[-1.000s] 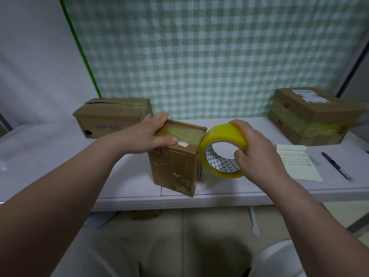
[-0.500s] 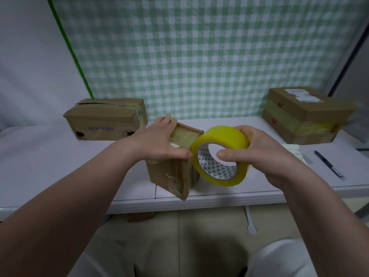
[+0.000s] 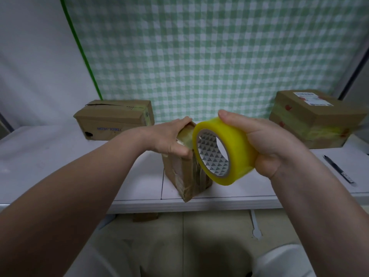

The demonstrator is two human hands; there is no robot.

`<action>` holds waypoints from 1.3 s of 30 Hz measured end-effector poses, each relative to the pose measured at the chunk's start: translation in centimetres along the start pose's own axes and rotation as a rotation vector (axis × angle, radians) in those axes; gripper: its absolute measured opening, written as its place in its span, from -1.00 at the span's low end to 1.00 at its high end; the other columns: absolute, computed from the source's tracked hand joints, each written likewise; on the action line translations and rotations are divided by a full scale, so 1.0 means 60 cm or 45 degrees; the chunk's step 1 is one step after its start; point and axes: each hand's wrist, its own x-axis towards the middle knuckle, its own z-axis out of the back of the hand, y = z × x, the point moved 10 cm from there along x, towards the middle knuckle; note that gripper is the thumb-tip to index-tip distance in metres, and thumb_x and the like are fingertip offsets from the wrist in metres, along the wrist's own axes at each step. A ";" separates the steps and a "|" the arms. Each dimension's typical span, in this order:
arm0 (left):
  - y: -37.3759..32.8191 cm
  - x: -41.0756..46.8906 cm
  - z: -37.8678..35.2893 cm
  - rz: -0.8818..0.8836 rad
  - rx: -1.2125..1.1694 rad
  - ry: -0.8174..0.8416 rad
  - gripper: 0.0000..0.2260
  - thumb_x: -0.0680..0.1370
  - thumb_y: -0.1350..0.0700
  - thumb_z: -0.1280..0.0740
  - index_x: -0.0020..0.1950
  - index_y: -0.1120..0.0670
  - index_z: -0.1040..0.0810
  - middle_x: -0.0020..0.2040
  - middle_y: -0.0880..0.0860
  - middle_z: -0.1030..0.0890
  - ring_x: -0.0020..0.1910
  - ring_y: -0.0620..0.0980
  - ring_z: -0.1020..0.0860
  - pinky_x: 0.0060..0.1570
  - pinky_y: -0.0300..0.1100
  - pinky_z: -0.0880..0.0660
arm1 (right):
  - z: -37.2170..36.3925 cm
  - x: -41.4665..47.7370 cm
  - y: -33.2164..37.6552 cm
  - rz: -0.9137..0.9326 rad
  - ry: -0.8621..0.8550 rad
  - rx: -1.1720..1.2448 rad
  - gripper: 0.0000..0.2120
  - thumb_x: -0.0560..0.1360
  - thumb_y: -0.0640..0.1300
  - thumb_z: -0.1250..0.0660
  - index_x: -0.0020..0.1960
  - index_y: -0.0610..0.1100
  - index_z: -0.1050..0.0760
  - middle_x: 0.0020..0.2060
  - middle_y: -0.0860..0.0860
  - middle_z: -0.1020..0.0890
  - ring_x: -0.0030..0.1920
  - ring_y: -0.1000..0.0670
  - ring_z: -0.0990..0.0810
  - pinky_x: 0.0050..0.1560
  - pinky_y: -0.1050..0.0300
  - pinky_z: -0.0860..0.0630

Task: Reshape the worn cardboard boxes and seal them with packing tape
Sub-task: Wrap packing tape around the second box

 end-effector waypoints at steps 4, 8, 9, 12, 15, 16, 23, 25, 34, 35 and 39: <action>-0.018 0.003 -0.005 -0.091 -0.087 0.036 -0.32 0.30 0.02 -0.53 0.30 -0.21 -0.24 0.22 -0.18 -0.43 0.20 -0.18 -0.43 0.22 -0.11 -0.46 | 0.011 -0.017 0.055 0.105 -0.071 0.147 -0.79 0.50 0.02 -0.34 -0.19 -0.11 -0.57 -0.44 0.02 -0.66 -0.46 0.07 -0.63 -0.45 0.18 -0.57; -0.014 -0.001 -0.003 -0.123 -0.047 0.020 -0.18 0.19 -0.14 -0.51 0.38 -0.16 -0.22 0.30 -0.14 -0.36 0.28 -0.10 -0.38 0.27 -0.02 -0.43 | 0.006 -0.028 0.047 0.087 -0.083 0.113 -0.80 0.47 0.05 -0.36 -0.13 -0.09 -0.61 -0.33 0.03 -0.70 -0.34 0.07 -0.68 -0.24 0.11 -0.60; -0.009 -0.003 0.001 -0.110 -0.021 -0.010 -0.07 0.15 -0.20 -0.49 0.44 -0.11 -0.17 0.33 -0.12 -0.30 0.31 -0.07 -0.35 0.29 -0.01 -0.41 | 0.006 -0.030 0.036 0.084 -0.090 0.115 -0.79 0.48 0.05 -0.36 -0.14 -0.08 -0.61 -0.32 0.04 -0.70 -0.33 0.08 -0.68 -0.21 0.09 -0.58; -0.003 -0.004 0.010 -0.092 0.030 -0.090 0.12 0.09 -0.29 -0.46 0.54 -0.09 0.00 0.43 -0.10 -0.17 0.40 -0.05 -0.24 0.36 -0.04 -0.33 | 0.011 -0.045 0.005 0.082 -0.143 0.160 -0.80 0.49 0.04 -0.34 -0.16 -0.08 -0.62 -0.32 0.07 -0.70 -0.31 0.10 -0.68 -0.18 0.07 -0.53; -0.003 -0.005 0.010 -0.100 0.057 -0.087 0.08 0.18 -0.23 -0.46 0.56 -0.07 0.05 0.49 -0.05 -0.16 0.40 -0.05 -0.23 0.35 -0.11 -0.31 | 0.009 -0.059 -0.019 0.100 -0.163 0.155 -0.73 0.37 0.09 -0.37 -0.08 -0.09 -0.64 -0.21 0.03 -0.72 -0.21 0.04 -0.70 -0.11 0.02 -0.57; -0.002 -0.005 0.009 -0.101 0.043 -0.078 0.05 0.20 -0.20 -0.46 0.56 -0.07 0.04 0.48 -0.06 -0.18 0.37 -0.07 -0.26 0.31 -0.14 -0.32 | 0.008 -0.063 -0.027 0.101 -0.171 0.151 -0.64 0.30 0.12 -0.38 -0.04 -0.10 -0.64 -0.16 0.00 -0.72 -0.15 0.00 -0.70 -0.06 -0.03 -0.59; -0.004 -0.007 -0.001 -0.123 0.027 -0.020 -0.01 0.25 -0.17 -0.42 0.56 -0.08 0.04 0.52 -0.11 -0.13 0.42 -0.08 -0.23 0.32 -0.22 -0.25 | 0.010 -0.073 -0.075 0.103 -0.251 0.147 -0.49 0.24 0.14 -0.45 0.05 -0.17 -0.62 0.00 -0.13 -0.68 0.04 -0.18 -0.65 0.16 -0.29 -0.51; -0.006 -0.007 -0.002 -0.129 0.055 -0.012 -0.01 0.25 -0.18 -0.40 0.56 -0.08 0.05 0.56 -0.12 -0.03 0.49 -0.09 -0.11 0.38 -0.22 -0.14 | 0.006 -0.074 -0.084 0.106 -0.240 0.172 -0.47 0.26 0.16 -0.39 0.05 -0.20 -0.61 0.01 -0.17 -0.67 0.05 -0.23 -0.64 0.16 -0.33 -0.49; -0.008 -0.007 -0.010 -0.117 0.223 0.060 -0.07 0.35 -0.21 -0.35 0.56 -0.09 0.12 0.55 -0.18 0.16 0.50 -0.23 0.17 0.46 -0.17 0.11 | 0.003 -0.076 -0.108 0.145 -0.286 0.203 -0.71 0.27 0.09 -0.36 -0.20 -0.12 -0.64 -0.27 -0.08 -0.63 -0.25 -0.05 -0.60 -0.20 0.05 -0.51; -0.008 -0.008 -0.012 -0.114 0.263 0.063 -0.08 0.35 -0.23 -0.32 0.56 -0.10 0.14 0.55 -0.19 0.17 0.50 -0.23 0.19 0.49 -0.10 0.12 | 0.003 -0.077 -0.110 0.152 -0.299 0.198 -0.73 0.28 0.09 -0.36 -0.23 -0.11 -0.63 -0.31 -0.06 -0.61 -0.29 -0.01 -0.58 -0.27 0.11 -0.50; -0.024 -0.017 -0.024 -0.199 0.475 0.063 -0.22 0.40 -0.23 -0.12 0.55 -0.12 0.13 0.56 -0.14 0.17 0.52 -0.16 0.21 0.46 0.08 0.29 | 0.002 -0.070 -0.119 0.188 -0.362 0.198 -0.73 0.30 0.07 -0.35 -0.18 -0.14 -0.53 -0.35 -0.08 -0.47 -0.34 0.01 -0.44 -0.43 0.24 -0.40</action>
